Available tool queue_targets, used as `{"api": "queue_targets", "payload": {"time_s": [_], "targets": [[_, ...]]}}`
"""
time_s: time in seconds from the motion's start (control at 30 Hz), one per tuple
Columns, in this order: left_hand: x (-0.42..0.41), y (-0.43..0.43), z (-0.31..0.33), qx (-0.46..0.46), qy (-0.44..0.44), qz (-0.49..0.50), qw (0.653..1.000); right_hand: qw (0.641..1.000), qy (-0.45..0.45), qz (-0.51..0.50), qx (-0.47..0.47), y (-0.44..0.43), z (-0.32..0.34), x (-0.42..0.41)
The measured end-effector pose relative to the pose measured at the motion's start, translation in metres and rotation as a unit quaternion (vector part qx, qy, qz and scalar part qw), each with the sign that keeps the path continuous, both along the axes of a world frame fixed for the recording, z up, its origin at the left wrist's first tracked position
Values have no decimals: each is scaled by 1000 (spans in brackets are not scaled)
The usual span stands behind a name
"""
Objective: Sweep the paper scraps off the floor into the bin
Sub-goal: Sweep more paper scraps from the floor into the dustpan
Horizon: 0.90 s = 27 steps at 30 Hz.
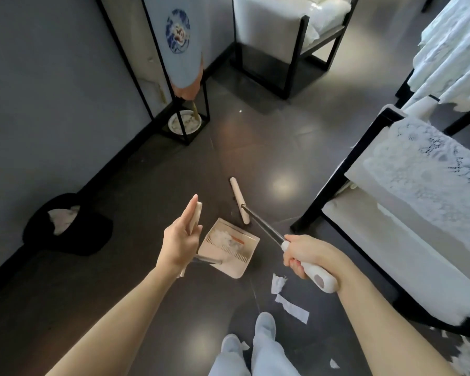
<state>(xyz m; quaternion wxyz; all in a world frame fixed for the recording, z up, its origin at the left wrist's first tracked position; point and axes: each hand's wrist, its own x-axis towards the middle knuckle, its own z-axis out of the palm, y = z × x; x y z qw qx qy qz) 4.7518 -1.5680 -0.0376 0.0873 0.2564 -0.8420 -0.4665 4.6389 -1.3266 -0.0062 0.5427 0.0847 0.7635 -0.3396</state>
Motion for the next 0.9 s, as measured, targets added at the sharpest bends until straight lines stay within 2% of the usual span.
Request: {"api": "queue_targets", "payload": {"time_s": [0.27, 0.63, 0.9], "targets": [[-62, -14, 17, 65, 27, 19, 997, 998, 54, 7, -10, -37, -24, -81], [-116, -40, 16, 72, 16, 97, 993, 999, 14, 38, -1, -71, -37, -161], [-118, -58, 16, 86, 14, 93, 992, 995, 36, 87, 24, -87, -47, -161]]}}
